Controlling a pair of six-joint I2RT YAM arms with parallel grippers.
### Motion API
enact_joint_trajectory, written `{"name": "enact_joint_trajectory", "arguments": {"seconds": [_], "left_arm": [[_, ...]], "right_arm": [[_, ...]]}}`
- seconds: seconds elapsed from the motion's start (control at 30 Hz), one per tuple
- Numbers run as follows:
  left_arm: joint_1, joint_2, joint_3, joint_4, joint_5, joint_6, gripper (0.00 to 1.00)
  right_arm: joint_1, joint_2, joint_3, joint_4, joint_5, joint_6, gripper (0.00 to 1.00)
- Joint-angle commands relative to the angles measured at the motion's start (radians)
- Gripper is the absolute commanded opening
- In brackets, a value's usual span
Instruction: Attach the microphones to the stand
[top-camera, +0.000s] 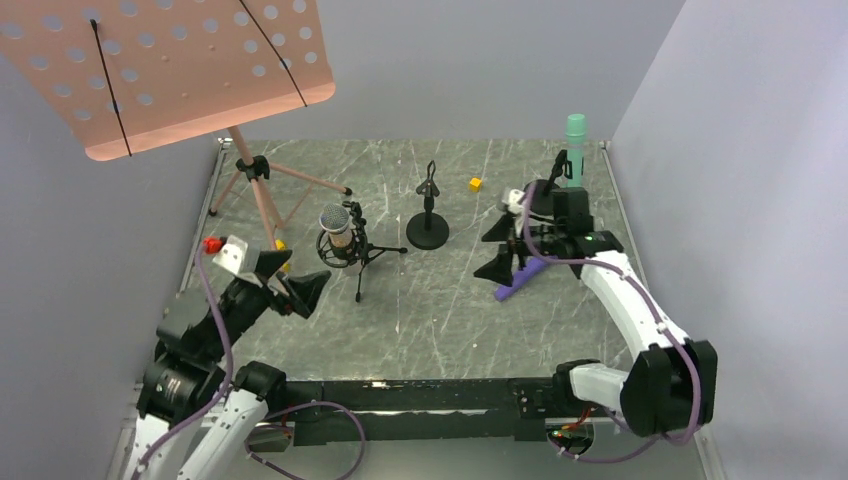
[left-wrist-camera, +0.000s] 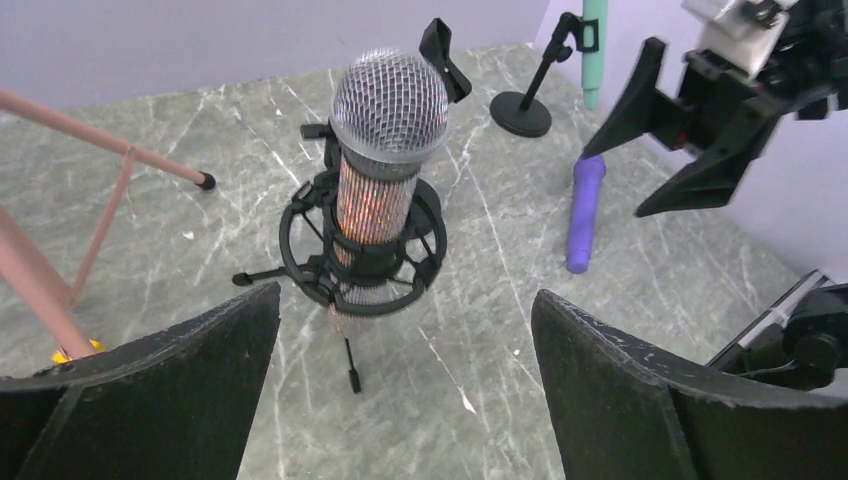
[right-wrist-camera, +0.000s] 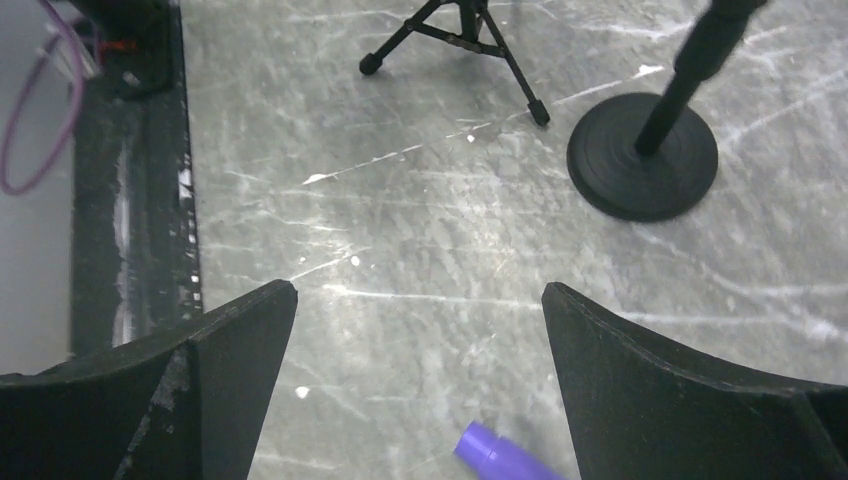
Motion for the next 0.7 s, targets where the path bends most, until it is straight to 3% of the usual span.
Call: {"name": "enact_joint_trajectory", "arguments": {"seconds": [0.0, 0.13, 0.23, 0.33, 0.5, 0.67], "left_arm": [[0.001, -0.153, -0.126, -0.014, -0.042, -0.133, 0.99], [0.000, -0.289, -0.193, -0.035, -0.075, -0.207, 0.99], [0.000, -0.340, -0.194, -0.092, -0.101, -0.238, 0.99], [0.000, -0.359, -0.203, -0.119, -0.116, -0.258, 0.99], [0.000, -0.398, -0.211, -0.097, -0.136, -0.270, 0.99], [0.000, -0.370, -0.208, -0.066, -0.124, -0.278, 0.99]], "right_arm": [[0.151, 0.059, -0.002, 0.376, 0.161, -0.008, 1.00], [0.206, 0.223, -0.040, 0.921, 0.322, 0.374, 1.00], [0.228, 0.341, -0.048, 1.141, 0.435, 0.448, 1.00], [0.240, 0.469, -0.031, 1.337, 0.453, 0.515, 1.00], [0.253, 0.633, 0.001, 1.570, 0.434, 0.677, 1.00], [0.266, 0.690, 0.019, 1.595, 0.536, 0.702, 0.95]]}}
